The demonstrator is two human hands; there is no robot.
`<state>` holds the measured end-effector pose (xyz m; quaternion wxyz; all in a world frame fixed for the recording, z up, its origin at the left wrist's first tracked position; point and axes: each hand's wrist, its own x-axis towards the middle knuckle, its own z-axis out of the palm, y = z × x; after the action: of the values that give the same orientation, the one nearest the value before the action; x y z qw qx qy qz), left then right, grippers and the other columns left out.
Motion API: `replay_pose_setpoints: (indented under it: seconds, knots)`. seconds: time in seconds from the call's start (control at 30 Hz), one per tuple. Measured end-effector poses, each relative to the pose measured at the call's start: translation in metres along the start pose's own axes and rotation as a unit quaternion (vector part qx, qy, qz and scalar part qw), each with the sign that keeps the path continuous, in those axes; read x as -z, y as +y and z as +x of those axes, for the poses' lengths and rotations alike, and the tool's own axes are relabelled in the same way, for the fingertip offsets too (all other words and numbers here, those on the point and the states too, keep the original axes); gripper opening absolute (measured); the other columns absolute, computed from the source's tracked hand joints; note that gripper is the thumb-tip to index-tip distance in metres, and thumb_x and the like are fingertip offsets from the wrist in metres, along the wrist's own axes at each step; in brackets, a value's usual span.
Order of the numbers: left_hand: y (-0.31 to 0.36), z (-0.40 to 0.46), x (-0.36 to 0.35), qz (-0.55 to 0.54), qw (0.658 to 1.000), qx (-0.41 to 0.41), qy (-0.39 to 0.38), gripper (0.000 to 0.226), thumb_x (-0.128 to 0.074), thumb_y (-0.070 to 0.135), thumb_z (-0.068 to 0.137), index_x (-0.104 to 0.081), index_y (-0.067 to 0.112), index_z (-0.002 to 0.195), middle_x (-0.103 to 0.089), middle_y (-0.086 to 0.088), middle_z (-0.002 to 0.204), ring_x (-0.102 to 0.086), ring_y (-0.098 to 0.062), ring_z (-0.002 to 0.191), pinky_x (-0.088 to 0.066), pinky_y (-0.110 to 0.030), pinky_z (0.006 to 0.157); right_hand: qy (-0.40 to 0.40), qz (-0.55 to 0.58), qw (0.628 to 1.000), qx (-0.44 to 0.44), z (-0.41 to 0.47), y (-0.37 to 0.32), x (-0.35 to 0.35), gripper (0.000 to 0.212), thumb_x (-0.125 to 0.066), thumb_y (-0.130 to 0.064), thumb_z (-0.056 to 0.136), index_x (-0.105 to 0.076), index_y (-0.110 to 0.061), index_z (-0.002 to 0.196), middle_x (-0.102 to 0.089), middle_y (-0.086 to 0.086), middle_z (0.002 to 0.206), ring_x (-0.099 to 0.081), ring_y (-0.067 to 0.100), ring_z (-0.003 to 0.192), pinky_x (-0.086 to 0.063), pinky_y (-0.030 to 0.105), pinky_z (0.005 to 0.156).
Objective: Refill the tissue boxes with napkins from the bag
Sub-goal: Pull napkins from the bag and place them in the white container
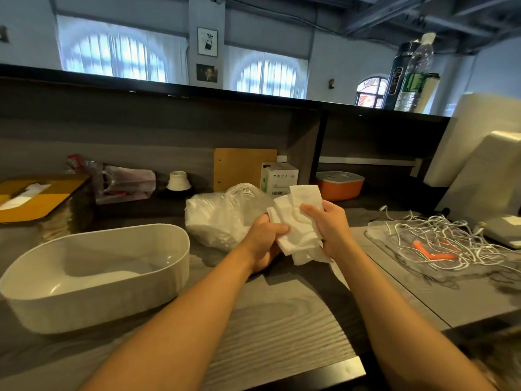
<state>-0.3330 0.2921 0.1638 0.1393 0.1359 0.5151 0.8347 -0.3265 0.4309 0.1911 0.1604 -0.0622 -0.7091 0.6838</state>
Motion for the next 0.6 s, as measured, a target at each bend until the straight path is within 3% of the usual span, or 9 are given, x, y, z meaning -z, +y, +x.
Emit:
replay_pose_setpoints:
  seconds: [0.1, 0.2, 0.33, 0.47, 0.5, 0.6]
  knots:
    - [-0.001, 0.004, 0.000, -0.010, 1.000, 0.002, 0.029, 0.050, -0.040, -0.013, 0.093, -0.051, 0.012, 0.135, -0.065, -0.015, 0.120, -0.065, -0.032, 0.108, -0.057, -0.046, 0.085, 0.036, -0.025, 0.999, -0.009, 0.003, 0.003, 0.002, 0.011, -0.071, -0.021, 0.088, -0.063, -0.027, 0.084, -0.070, 0.002, 0.092, -0.068, 0.025, 0.093, -0.056, 0.047, 0.088]
    - [0.001, 0.005, 0.001, -0.016, 0.998, -0.005, 0.055, 0.059, -0.036, -0.016, 0.092, -0.051, 0.019, 0.136, -0.062, -0.016, 0.124, -0.062, -0.036, 0.112, -0.054, -0.054, 0.092, 0.080, -0.042, 0.995, -0.045, 0.006, 0.004, 0.007, 0.014, -0.070, -0.032, 0.088, -0.064, -0.020, 0.088, -0.067, 0.002, 0.091, -0.065, 0.022, 0.091, -0.055, 0.043, 0.087]
    - [0.001, 0.008, 0.006, -0.036, 0.990, -0.033, 0.130, 0.055, -0.038, -0.011, 0.095, -0.047, 0.023, 0.138, -0.059, -0.007, 0.118, -0.061, -0.030, 0.107, -0.054, -0.051, 0.092, 0.163, 0.068, 0.975, -0.137, 0.006, -0.002, 0.015, 0.031, -0.070, -0.041, 0.088, -0.055, -0.017, 0.100, -0.064, 0.005, 0.099, -0.065, 0.021, 0.089, -0.056, 0.037, 0.082]
    - [0.000, 0.009, 0.002, -0.036, 0.983, -0.066, 0.166, 0.048, -0.040, 0.000, 0.100, -0.046, 0.026, 0.141, -0.060, -0.003, 0.120, -0.059, -0.026, 0.108, -0.051, -0.050, 0.097, 0.082, 0.275, 0.940, -0.186, -0.002, -0.008, 0.008, 0.035, -0.063, -0.044, 0.091, -0.057, -0.018, 0.114, -0.069, 0.006, 0.106, -0.070, 0.019, 0.089, -0.055, 0.024, 0.055]
    - [0.000, 0.008, 0.001, -0.035, 0.982, -0.069, 0.171, 0.044, -0.040, 0.003, 0.102, -0.046, 0.027, 0.139, -0.061, -0.003, 0.118, -0.061, -0.025, 0.106, -0.052, -0.049, 0.097, 0.058, 0.303, 0.934, -0.181, -0.005, -0.010, 0.006, 0.031, -0.062, -0.040, 0.092, -0.058, -0.017, 0.113, -0.070, 0.007, 0.105, -0.070, 0.019, 0.087, -0.056, 0.022, 0.055]
    - [0.001, 0.008, 0.000, -0.021, 0.981, -0.081, 0.177, 0.032, -0.038, 0.013, 0.105, -0.048, 0.026, 0.133, -0.062, -0.008, 0.125, -0.061, -0.025, 0.108, -0.052, -0.045, 0.096, 0.020, 0.373, 0.916, -0.149, -0.013, -0.017, -0.002, 0.027, -0.061, -0.021, 0.091, -0.055, -0.014, 0.116, -0.065, 0.012, 0.104, -0.067, 0.021, 0.088, -0.055, 0.023, 0.072]
